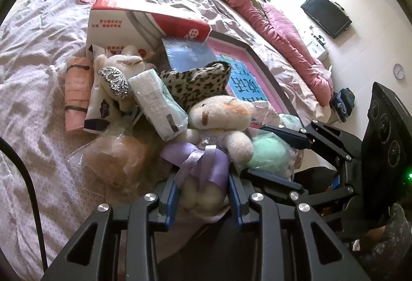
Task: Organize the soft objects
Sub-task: 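Lift the teddy bear with the left gripper while the right gripper reaches the green ball bag, then grasp and lift the green ball bag with the right gripper while the left holds the bear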
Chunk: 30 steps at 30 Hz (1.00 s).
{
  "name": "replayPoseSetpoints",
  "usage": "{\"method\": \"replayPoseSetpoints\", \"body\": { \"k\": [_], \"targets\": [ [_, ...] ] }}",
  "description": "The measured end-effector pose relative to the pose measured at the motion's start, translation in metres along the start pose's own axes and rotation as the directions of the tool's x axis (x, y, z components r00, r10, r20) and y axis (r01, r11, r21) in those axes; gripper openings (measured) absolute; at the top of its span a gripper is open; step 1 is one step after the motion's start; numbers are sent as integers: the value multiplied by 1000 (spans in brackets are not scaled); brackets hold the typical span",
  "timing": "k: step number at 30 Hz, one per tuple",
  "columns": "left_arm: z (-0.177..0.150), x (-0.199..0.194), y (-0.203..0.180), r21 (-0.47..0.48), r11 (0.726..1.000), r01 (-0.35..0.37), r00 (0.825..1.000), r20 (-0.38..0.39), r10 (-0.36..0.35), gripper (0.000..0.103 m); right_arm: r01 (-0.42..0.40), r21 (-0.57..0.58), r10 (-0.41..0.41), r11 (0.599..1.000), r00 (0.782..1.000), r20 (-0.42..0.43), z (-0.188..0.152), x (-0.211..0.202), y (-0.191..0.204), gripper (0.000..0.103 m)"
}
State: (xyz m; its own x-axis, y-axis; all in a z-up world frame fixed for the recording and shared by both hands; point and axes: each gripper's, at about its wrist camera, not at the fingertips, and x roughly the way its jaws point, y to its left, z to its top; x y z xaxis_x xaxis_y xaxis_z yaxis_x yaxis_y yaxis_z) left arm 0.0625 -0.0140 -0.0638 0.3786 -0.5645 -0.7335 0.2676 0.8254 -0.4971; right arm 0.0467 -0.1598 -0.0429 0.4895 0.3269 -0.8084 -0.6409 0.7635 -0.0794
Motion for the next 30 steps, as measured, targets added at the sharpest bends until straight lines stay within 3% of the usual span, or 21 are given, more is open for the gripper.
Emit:
{"method": "replayPoseSetpoints", "body": {
  "k": [10, 30],
  "targets": [
    [-1, -6, -9, -7, 1000, 12, 1000, 28, -12, 34, 53, -6, -53, 999, 999, 2, -3, -11, -6, 56],
    [-1, -28, -48, 59, 997, -57, 993, 106, 51, 34, 42, 153, -65, 987, 986, 150, -2, -67, -38, 56]
  ]
}}
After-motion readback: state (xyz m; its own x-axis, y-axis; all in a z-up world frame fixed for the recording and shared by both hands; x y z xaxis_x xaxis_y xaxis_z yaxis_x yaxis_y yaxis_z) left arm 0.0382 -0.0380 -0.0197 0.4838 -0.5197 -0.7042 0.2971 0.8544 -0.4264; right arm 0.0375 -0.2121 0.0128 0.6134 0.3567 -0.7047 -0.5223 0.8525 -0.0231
